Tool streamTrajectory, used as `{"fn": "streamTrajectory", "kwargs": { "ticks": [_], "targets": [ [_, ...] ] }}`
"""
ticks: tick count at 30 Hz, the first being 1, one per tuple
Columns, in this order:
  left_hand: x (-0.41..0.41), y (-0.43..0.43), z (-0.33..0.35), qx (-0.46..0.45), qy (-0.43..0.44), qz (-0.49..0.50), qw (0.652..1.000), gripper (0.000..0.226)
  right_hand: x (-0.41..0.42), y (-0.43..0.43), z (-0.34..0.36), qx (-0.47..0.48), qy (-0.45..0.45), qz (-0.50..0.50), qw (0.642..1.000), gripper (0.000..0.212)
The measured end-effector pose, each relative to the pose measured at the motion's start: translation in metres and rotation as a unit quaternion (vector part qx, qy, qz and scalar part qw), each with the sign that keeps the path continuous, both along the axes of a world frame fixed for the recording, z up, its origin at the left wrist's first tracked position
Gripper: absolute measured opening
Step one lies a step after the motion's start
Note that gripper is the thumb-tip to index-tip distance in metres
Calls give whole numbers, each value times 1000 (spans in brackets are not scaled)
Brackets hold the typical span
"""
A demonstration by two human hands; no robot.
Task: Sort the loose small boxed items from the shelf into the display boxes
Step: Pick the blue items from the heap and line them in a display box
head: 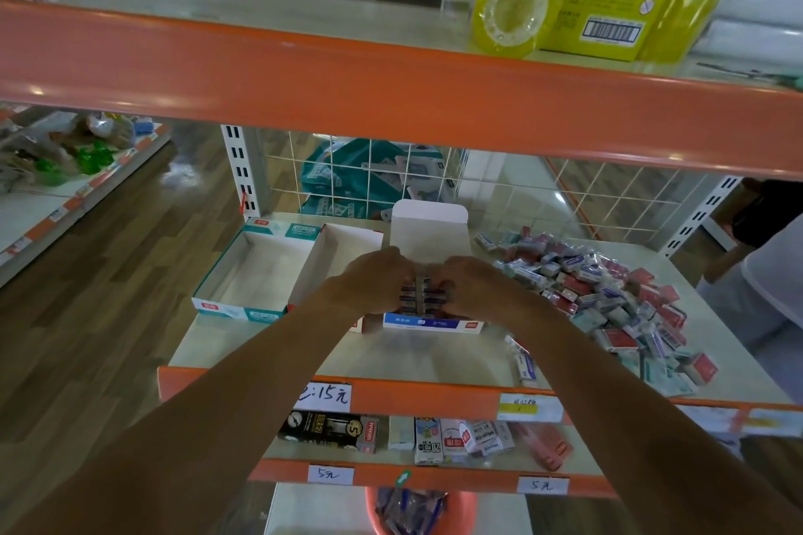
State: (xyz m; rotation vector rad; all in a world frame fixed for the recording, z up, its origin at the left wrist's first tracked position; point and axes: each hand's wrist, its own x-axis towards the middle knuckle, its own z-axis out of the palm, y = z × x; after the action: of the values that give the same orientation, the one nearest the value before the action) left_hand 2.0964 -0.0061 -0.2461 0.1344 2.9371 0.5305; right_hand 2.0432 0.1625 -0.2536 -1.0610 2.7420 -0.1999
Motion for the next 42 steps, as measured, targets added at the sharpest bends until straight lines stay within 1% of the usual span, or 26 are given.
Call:
{"fn": "streamTrajectory", "kwargs": {
  "ticks": [2, 4, 6, 10, 12, 15, 17, 20, 22, 25, 28, 30, 33, 37, 39, 42],
  "targets": [
    [-1, -1, -3, -17, -1, 0, 1000, 31, -2, 0, -1, 9, 2, 14, 1000, 28],
    [-1, -1, -3, -19, -9, -6, 1000, 29, -1, 1, -2, 25, 7, 20, 999, 22],
    [0, -1, -2, -25, -9, -13, 1000, 28, 0, 2, -3, 16, 15, 11, 1000, 18],
    [-2, 0, -1, -30, -18, -14, 999, 26, 5, 3, -1, 9, -9, -3, 1000, 23],
    [-3, 2, 1, -48, -21, -20, 998, 25, 8, 5, 2, -6, -12, 1, 1000, 25],
    [-6, 11, 6, -61, 13, -26, 998, 26, 10, 12, 9, -32, -15, 4, 999, 29],
    [-8, 24, 9, -72, 53, -9, 996, 27, 10, 24, 16, -61, -7, -20, 998, 32],
    [-12, 47, 16, -80, 112, 4, 991, 28, 7, 48, 20, -94, 35, -68, 993, 35],
    [-14, 63, 21, -65, 119, 0, 991, 27, 6, 63, 23, -83, 47, -90, 991, 35],
    [-17, 85, 25, -69, 131, -16, 989, 24, 9, 84, 24, -79, 69, -109, 988, 37],
    [-19, 104, 26, -62, 144, -39, 987, 27, 14, 102, 25, -83, 95, -138, 982, 40],
    [-20, 115, 24, -59, 147, -50, 986, 31, 15, 115, 25, -54, 106, -164, 979, 37],
    [-22, 131, 19, -66, 151, -46, 985, 30, 16, 131, 26, -24, 88, -204, 975, 38],
    [-17, 145, 18, -75, 150, -58, 984, 19, 21, 145, 23, -31, 88, -195, 976, 32],
    [-13, 151, 16, -68, 145, -65, 985, 19, 26, 150, 20, -44, 99, -183, 977, 29],
    [-6, 158, 11, -51, 125, -74, 988, 21, 34, 155, 20, -34, 86, -168, 981, 30]
  ]
}}
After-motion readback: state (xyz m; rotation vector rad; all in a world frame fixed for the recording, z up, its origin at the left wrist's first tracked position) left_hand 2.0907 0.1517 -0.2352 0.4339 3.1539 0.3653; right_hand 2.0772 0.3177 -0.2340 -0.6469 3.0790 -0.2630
